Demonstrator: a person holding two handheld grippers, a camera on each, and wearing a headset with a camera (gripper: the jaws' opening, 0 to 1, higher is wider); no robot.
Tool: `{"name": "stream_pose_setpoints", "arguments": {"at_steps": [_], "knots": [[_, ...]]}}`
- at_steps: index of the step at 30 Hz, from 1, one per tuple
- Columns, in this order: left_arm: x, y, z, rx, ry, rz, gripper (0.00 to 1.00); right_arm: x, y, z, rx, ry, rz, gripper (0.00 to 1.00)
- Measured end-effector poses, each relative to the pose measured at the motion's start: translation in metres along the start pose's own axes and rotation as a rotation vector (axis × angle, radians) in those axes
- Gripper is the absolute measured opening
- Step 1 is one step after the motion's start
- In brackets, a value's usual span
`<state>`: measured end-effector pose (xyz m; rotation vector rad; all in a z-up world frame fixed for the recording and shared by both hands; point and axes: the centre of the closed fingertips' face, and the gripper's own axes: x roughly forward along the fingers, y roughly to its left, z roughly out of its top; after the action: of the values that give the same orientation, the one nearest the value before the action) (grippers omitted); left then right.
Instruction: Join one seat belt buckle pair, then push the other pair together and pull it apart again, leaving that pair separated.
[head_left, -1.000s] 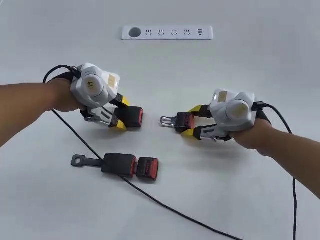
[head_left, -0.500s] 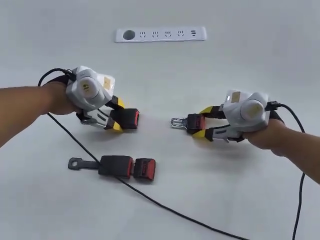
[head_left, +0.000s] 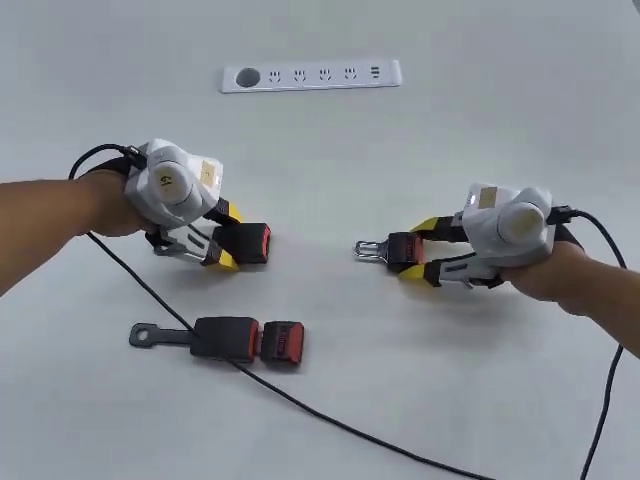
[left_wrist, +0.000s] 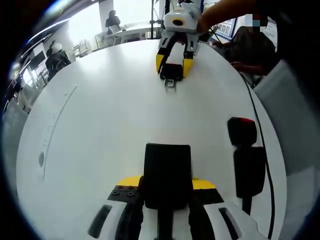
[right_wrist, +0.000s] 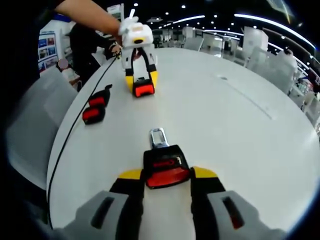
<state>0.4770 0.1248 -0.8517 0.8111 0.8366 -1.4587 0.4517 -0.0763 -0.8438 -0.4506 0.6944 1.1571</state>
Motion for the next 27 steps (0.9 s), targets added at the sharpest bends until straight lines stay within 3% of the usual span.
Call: {"name": "stream_pose_setpoints", "arguments": {"at_steps": [6,8,9,10,11,12,14,15,17,18,20,21,22,23,24,27], "knots": [[0.000,0.001,0.001,0.009,0.030,-0.005,0.35,0.002,-0.002,0.001,0.012,0.004,0.007,0.38],[0.000,0.000,0.002,0.005,0.052,-0.017,0.37,0.002,-0.001,0.000,0.009,0.021,-0.002,0.44],[-0.001,-0.004,0.003,-0.031,0.064,-0.034,0.39,0.001,-0.002,-0.001,0.014,0.031,-0.023,0.48],[-0.002,-0.003,0.003,-0.033,0.073,-0.031,0.42,0.000,-0.001,0.002,0.009,0.013,-0.027,0.53],[-0.004,0.002,0.004,-0.021,0.082,-0.001,0.44,-0.002,-0.004,0.010,0.019,-0.041,-0.056,0.59],[-0.007,0.006,0.007,-0.026,0.061,0.028,0.45,-0.005,-0.007,0.012,0.032,-0.054,-0.081,0.62],[-0.013,0.008,0.021,-0.100,-0.011,0.049,0.47,-0.010,-0.014,0.015,0.092,-0.074,-0.128,0.68],[-0.018,0.014,0.026,-0.110,-0.036,0.091,0.50,-0.012,-0.016,0.018,0.107,-0.090,-0.145,0.71],[-0.023,0.021,0.031,-0.145,-0.068,0.149,0.62,-0.017,-0.022,0.021,0.131,-0.112,-0.193,0.80],[-0.027,0.024,0.037,-0.208,-0.108,0.185,0.69,-0.019,-0.024,0.022,0.142,-0.117,-0.212,0.82],[-0.037,0.028,0.049,-0.242,-0.196,0.245,0.77,-0.025,-0.028,0.027,0.174,-0.151,-0.263,0.86],[-0.043,0.031,0.050,-0.252,-0.213,0.288,0.77,-0.027,-0.029,0.029,0.196,-0.165,-0.282,0.88],[-0.049,0.033,0.050,-0.301,-0.228,0.333,0.77,-0.030,-0.030,0.031,0.202,-0.172,-0.302,0.91],[-0.052,0.033,0.049,-0.352,-0.240,0.350,0.79,-0.031,-0.030,0.031,0.205,-0.169,-0.309,0.92],[-0.056,0.031,0.051,-0.411,-0.278,0.365,0.83,-0.034,-0.030,0.033,0.218,-0.173,-0.325,0.93],[-0.070,0.027,0.058,-0.457,-0.365,0.432,0.92,-0.039,-0.026,0.041,0.226,-0.191,-0.353,0.95]]}}
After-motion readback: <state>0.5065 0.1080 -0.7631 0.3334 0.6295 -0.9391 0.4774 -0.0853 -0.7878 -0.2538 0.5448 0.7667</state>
